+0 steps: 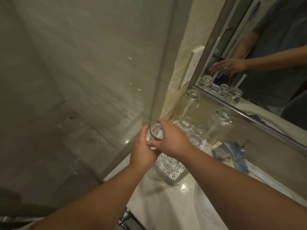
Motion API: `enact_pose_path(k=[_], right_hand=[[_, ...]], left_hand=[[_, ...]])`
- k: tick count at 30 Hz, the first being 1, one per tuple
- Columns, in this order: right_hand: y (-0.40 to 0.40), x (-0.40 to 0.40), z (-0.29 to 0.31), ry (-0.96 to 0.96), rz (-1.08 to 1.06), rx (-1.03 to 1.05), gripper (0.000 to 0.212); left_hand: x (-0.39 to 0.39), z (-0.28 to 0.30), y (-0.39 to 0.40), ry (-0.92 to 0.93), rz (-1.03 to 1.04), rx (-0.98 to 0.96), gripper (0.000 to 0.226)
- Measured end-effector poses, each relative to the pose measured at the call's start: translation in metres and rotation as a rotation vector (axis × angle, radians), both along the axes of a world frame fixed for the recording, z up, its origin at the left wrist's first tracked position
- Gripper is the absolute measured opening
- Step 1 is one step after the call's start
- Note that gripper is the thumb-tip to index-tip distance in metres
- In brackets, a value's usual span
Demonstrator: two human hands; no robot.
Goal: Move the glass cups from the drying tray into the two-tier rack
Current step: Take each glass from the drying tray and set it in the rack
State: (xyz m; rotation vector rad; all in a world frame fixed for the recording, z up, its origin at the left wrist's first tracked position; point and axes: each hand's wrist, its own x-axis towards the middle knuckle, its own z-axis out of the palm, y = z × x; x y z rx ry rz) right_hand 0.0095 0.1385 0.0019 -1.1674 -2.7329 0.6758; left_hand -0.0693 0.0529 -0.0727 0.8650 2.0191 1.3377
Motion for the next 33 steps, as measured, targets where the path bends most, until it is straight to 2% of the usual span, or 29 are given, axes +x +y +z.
enact_pose_path(k=[6,11,18,21,25,28,30,33], right_hand=[[0.001,-0.002,0.003,0.027,0.014,-0.001,0.072],[0.005,-0.003,0.012,-0.022,0.055,0.033,0.071],[0.005,-0.005,0.031,-0.049,0.097,0.103,0.063],[0.004,-0.004,0.041,-0.071,0.109,0.122,0.067],[0.002,0.003,0.058,-0.086,0.122,0.145,0.075],[0.002,0.01,0.07,-0.074,0.116,0.164,0.07],[0.002,0.015,0.079,-0.052,0.098,0.165,0.071],[0.0,0.024,0.093,-0.006,0.076,0.192,0.075]], left_hand=[[0.001,-0.001,0.001,-0.054,0.034,0.041,0.084],[0.001,-0.004,0.004,-0.155,0.029,0.093,0.093],[0.003,0.008,0.004,-0.236,0.069,0.237,0.076],[0.003,0.013,0.0,-0.288,0.055,0.27,0.082],[0.003,0.012,-0.006,-0.08,0.048,0.166,0.106],[0.007,0.019,-0.014,-0.019,0.073,0.141,0.109],[0.012,0.024,-0.022,-0.044,0.084,0.173,0.105],[0.025,0.043,-0.035,-0.111,0.164,0.287,0.082]])
